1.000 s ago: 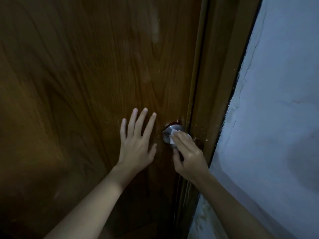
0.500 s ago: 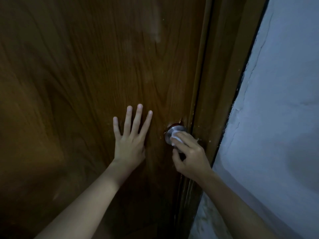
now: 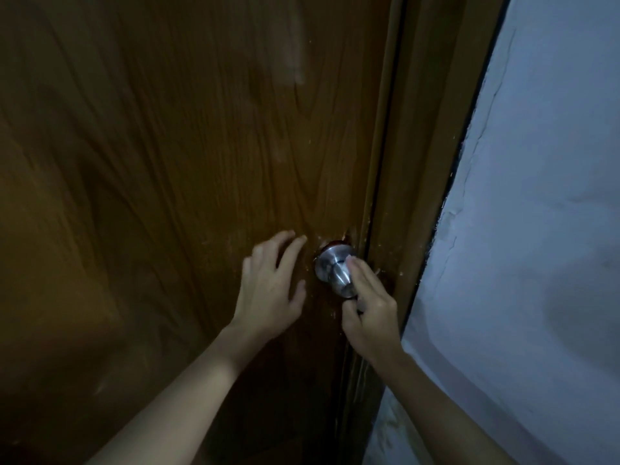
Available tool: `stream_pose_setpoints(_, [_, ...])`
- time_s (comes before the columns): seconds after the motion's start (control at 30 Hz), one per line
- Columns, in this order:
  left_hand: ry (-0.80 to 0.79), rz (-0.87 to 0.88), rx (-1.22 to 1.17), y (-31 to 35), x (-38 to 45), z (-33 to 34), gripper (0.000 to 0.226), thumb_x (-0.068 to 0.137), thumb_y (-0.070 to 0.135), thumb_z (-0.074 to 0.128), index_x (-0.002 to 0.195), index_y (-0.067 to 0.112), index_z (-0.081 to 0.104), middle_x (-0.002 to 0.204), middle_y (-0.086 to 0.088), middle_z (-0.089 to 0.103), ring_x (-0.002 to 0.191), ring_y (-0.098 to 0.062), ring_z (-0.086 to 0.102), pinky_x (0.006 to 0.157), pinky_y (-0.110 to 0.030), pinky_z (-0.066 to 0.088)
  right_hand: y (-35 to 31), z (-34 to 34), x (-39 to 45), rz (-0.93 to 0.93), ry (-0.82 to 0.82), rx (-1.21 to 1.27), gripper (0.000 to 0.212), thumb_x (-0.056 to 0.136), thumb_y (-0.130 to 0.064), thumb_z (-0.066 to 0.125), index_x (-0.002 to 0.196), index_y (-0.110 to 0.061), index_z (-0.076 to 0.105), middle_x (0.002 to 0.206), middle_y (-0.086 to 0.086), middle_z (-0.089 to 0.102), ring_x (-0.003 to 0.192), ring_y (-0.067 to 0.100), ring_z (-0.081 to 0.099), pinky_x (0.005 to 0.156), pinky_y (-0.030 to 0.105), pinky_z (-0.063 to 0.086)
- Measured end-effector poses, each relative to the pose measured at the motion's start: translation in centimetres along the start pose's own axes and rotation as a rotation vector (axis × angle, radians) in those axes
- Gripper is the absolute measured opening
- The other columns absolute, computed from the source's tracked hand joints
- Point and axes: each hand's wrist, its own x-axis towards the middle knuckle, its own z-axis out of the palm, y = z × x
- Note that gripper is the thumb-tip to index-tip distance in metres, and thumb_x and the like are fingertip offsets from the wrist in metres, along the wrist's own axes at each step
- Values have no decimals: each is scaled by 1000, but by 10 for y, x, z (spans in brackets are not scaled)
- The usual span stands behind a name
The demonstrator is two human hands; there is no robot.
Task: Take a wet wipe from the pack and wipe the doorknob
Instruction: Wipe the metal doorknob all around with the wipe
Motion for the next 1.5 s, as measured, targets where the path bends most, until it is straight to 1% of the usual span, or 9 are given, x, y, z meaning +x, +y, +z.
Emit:
stream_pose_setpoints(0.13, [-131,-172,-507,7,4,9,58,80,5,63,132,21,42,121,1,53,104,-9,50,74,-18,47,-6,-2,5,158,31,143,51,81,4,51,131,-3,46,132,11,53,125,12,44,102,14,34])
stream_pose_setpoints(0.3, [-200,-197,-666,7,7,17,62,78,0,63,133,21,42,119,6,48,110,-7,49,70,-4,45,-8,0,6,172,50,151,50,79,-1,47,130,-4,49,129,7,55,123,8,43,97,6,31])
stream_pose_setpoints(0.47, [-222,-207,-684,5,8,17,62,78,2,65,133,22,42,120,7,46,112,-6,48,81,-17,47,-15,0,14,135,10,135,50,81,7,54,130,-4,49,133,10,53,121,7,41,102,21,32])
stream_pose_setpoints(0.67, [-234,-196,-685,5,8,17,60,78,4,65,131,23,44,119,8,44,111,-5,48,80,-13,42,-7,-4,11,254,2,152,50,80,-8,57,130,-9,50,122,11,61,112,19,56,94,29,45])
stream_pose_setpoints(0.93, [-237,-189,-703,4,8,18,60,78,2,64,132,21,45,120,7,44,111,-5,47,86,-12,40,-4,2,-4,-150,36,-5,48,77,-4,45,124,3,52,131,6,48,129,16,41,111,18,29])
stream_pose_setpoints(1.1, [-238,-192,-700,5,8,19,61,79,2,64,132,23,45,120,8,43,111,-3,46,87,-11,39,-11,1,10,202,53,176,46,82,0,53,128,-7,52,119,-2,55,114,4,47,92,-2,33])
stream_pose_setpoints(1.23, [-266,-194,-710,4,7,18,65,78,0,64,135,22,42,121,8,41,113,-3,44,85,-9,38,-14,5,6,611,65,611,48,77,9,46,118,-12,60,113,8,64,107,23,58,95,39,47])
stream_pose_setpoints(1.37, [-322,-180,-704,1,7,17,70,79,1,63,139,21,35,126,8,38,117,-4,41,84,-7,36,-23,-4,11,1023,4,1363,51,68,14,38,114,1,56,117,20,60,112,32,55,96,39,44])
stream_pose_setpoints(1.5, [-374,-154,-654,-2,8,15,74,77,0,63,141,22,31,127,12,35,119,-3,37,82,1,34,-20,-11,19,1129,4,1186,29,85,10,39,103,8,61,109,19,64,110,26,56,102,35,42])
